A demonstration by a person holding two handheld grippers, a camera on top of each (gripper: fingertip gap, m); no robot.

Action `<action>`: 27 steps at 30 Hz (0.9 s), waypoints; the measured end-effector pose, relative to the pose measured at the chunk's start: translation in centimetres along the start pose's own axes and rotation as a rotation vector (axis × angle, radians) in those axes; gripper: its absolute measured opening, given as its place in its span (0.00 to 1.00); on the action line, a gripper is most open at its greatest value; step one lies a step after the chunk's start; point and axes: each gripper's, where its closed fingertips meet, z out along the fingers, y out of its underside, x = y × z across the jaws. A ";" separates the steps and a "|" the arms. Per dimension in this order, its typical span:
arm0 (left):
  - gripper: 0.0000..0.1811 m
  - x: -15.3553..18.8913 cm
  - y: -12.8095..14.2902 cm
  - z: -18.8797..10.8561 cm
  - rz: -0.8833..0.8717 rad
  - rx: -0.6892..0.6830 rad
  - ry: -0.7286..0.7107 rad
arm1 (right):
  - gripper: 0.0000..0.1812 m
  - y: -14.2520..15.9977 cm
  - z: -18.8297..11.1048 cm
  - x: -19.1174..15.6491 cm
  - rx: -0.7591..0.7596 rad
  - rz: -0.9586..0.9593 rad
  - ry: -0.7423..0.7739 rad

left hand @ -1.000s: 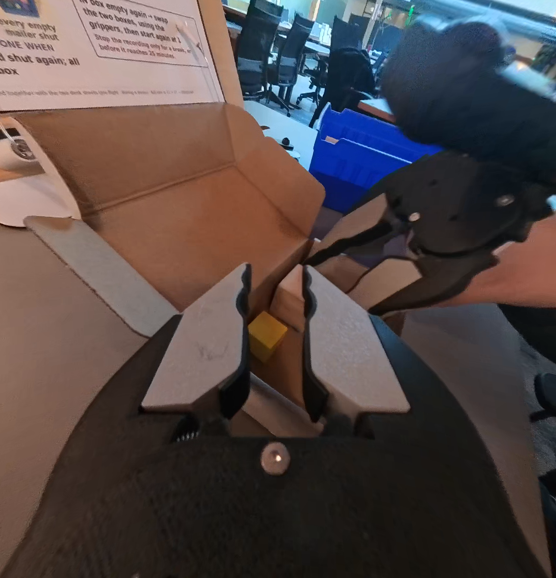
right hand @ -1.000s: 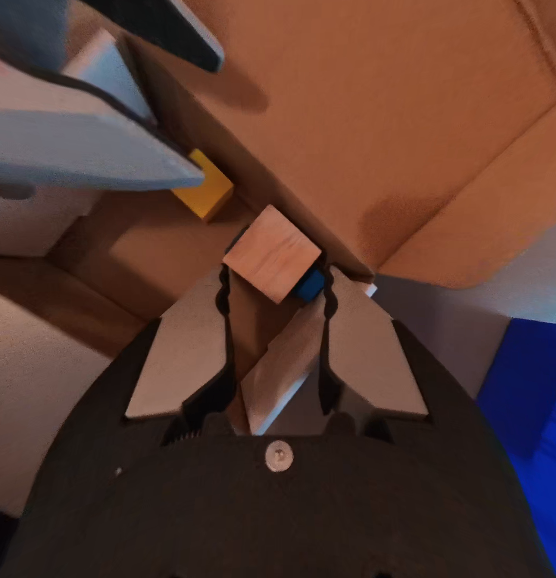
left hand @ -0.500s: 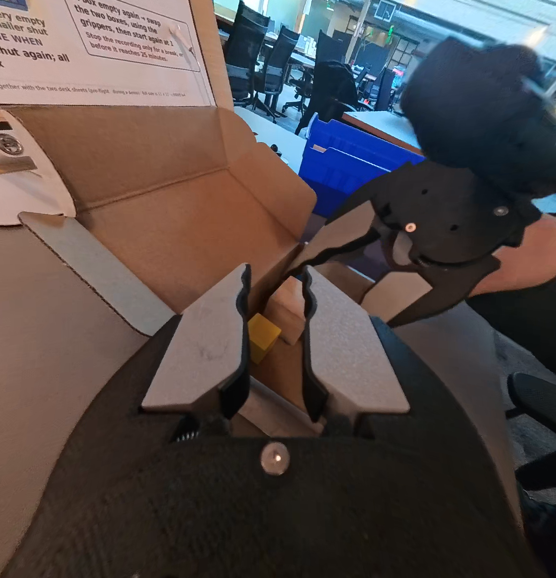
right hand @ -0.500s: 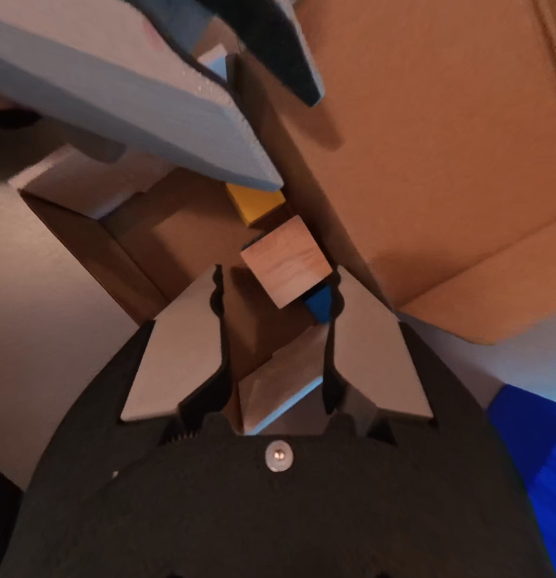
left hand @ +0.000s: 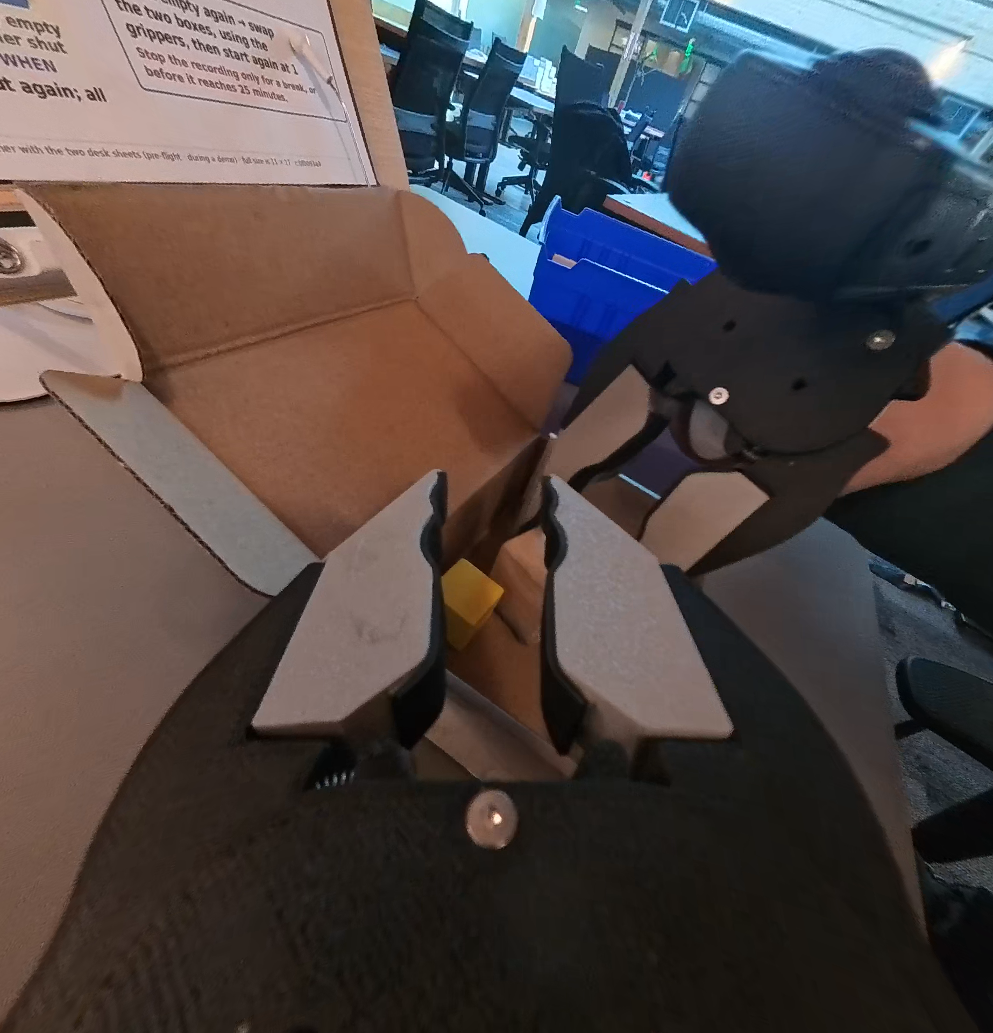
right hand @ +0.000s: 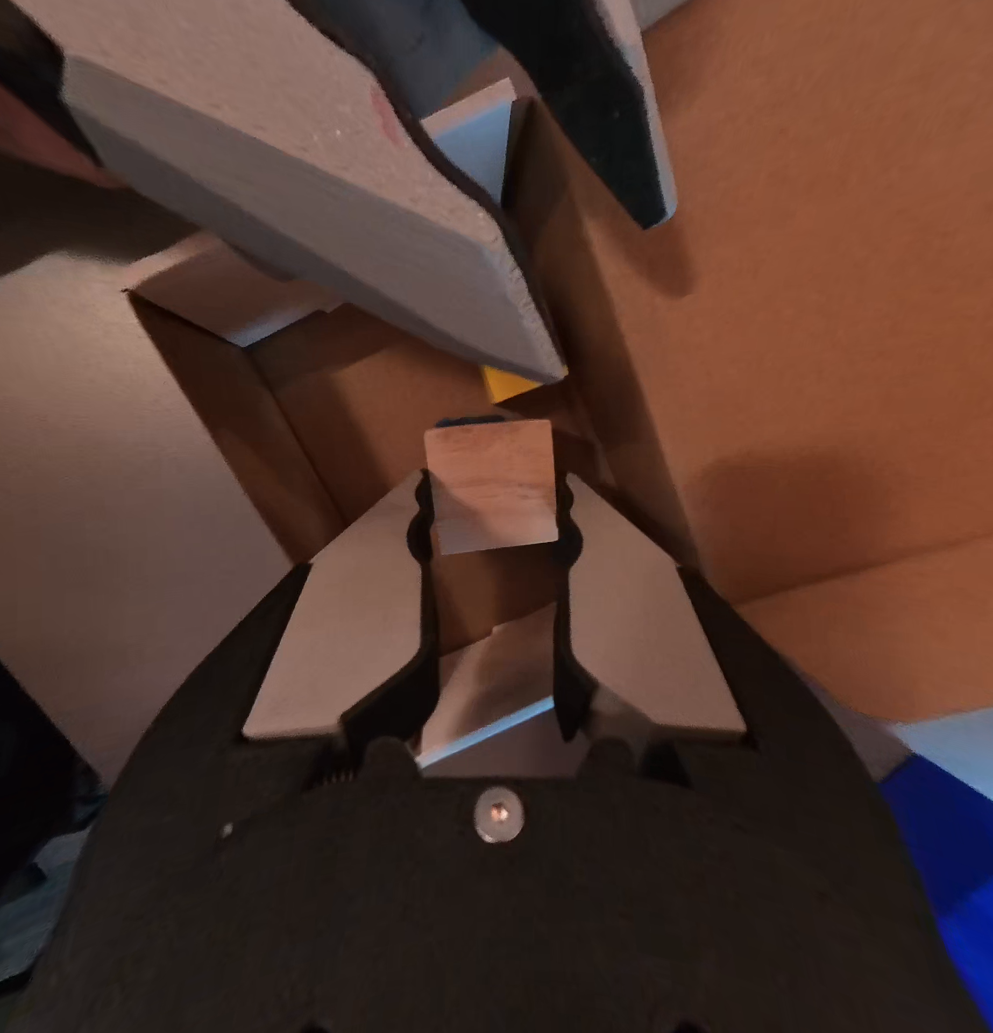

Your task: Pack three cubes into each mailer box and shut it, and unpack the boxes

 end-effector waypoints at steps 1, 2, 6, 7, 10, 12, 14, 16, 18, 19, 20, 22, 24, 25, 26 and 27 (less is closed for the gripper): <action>0.18 0.0 0.0 0.0 0.000 -0.001 0.000 | 0.24 0.1 -0.3 -0.2 0.009 0.013 0.002; 0.17 0.0 0.0 0.0 0.002 -0.001 -0.001 | 0.24 0.1 -1.0 -0.1 0.033 0.023 0.023; 0.17 -0.1 0.0 0.0 -0.001 0.002 0.000 | 0.23 0.7 -7.5 0.6 0.205 0.085 0.132; 0.17 -0.1 0.0 0.0 -0.002 0.003 0.002 | 0.23 1.2 -9.8 1.0 0.263 0.109 0.163; 0.17 -0.1 0.0 -0.1 -0.006 0.005 0.005 | 0.23 4.8 -17.7 3.7 0.390 0.212 0.341; 0.18 0.0 0.0 -0.1 -0.008 0.004 0.006 | 0.23 9.2 -22.8 6.2 0.440 0.327 0.477; 0.18 0.0 0.0 -0.1 -0.004 0.003 0.006 | 0.23 14.6 -25.9 8.6 0.442 0.469 0.568; 0.18 0.1 0.0 0.0 0.001 0.005 0.004 | 0.23 20.6 -26.4 11.1 0.375 0.604 0.621; 0.18 0.2 0.0 0.1 0.008 0.008 0.005 | 0.23 25.6 -24.3 12.4 0.277 0.708 0.597; 0.19 0.3 0.1 0.1 0.014 0.007 0.004 | 0.23 27.3 -22.9 12.8 0.243 0.737 0.574; 0.19 0.4 0.1 0.1 0.021 0.005 0.003 | 0.23 28.7 -21.4 13.0 0.206 0.760 0.554; 0.19 0.5 0.2 0.2 0.034 -0.003 -0.002 | 0.23 30.6 -19.0 13.3 0.121 0.770 0.537; 0.19 0.7 0.4 0.2 0.039 -0.014 0.003 | 0.23 31.8 -17.2 13.4 0.038 0.761 0.516; 0.19 0.8 0.5 0.3 0.043 -0.015 0.005 | 0.23 32.4 -16.5 13.5 -0.007 0.766 0.498; 0.19 0.9 0.5 0.3 0.049 -0.015 0.004 | 0.23 32.9 -16.1 13.8 -0.043 0.768 0.492; 0.19 0.9 0.6 0.3 0.054 -0.018 0.003 | 0.23 33.0 -15.7 14.1 -0.061 0.765 0.485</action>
